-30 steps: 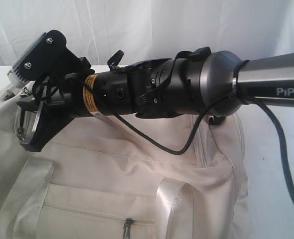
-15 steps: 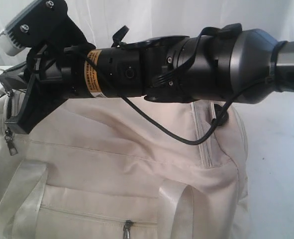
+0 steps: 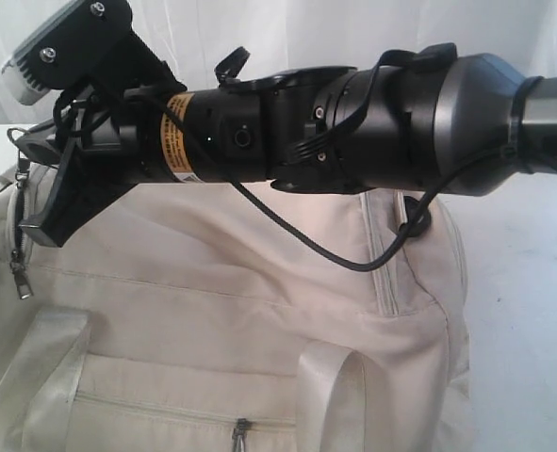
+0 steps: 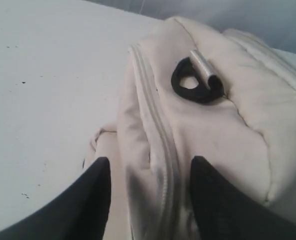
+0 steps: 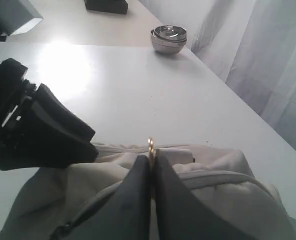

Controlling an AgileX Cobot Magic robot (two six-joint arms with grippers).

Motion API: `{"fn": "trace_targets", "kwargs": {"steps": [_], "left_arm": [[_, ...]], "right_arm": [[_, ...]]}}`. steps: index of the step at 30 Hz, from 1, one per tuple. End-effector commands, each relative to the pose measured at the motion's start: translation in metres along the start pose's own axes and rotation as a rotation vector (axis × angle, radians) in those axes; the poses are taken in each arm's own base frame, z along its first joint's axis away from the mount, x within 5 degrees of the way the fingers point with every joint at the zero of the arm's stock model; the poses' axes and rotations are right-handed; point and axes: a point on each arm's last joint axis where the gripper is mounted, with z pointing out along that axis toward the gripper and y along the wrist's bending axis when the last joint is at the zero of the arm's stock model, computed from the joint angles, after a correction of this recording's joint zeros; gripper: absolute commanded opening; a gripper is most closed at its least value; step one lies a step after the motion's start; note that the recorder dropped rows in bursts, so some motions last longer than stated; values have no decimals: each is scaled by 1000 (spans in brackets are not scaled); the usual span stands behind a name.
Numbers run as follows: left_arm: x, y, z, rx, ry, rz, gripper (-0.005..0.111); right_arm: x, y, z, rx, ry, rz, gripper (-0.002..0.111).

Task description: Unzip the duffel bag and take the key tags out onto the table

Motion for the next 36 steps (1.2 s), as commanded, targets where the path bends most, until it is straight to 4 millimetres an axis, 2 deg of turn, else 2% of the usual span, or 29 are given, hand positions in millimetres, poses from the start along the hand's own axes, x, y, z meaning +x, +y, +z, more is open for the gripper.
{"fn": "trace_targets", "kwargs": {"steps": [1,8,10,16,20,30,36], "left_arm": [[6,-6,7,111,74,20,53],[11,-10,13,223,132,6,51],[13,-12,15,263,148,-6,42],[13,-9,16,238,145,36,0],[13,-10,16,242,144,48,0],[13,-10,16,243,148,53,0],[13,-10,16,243,148,53,0]], "right_arm": [[-4,-5,-4,48,10,-4,0],[-4,-6,-4,54,15,-31,0],[-3,-7,-4,69,28,-45,0],[-2,-17,-5,154,95,-200,0],[-4,-31,0,191,100,-275,0],[3,-95,34,291,46,-248,0],[31,-118,63,319,62,-216,0]]}}
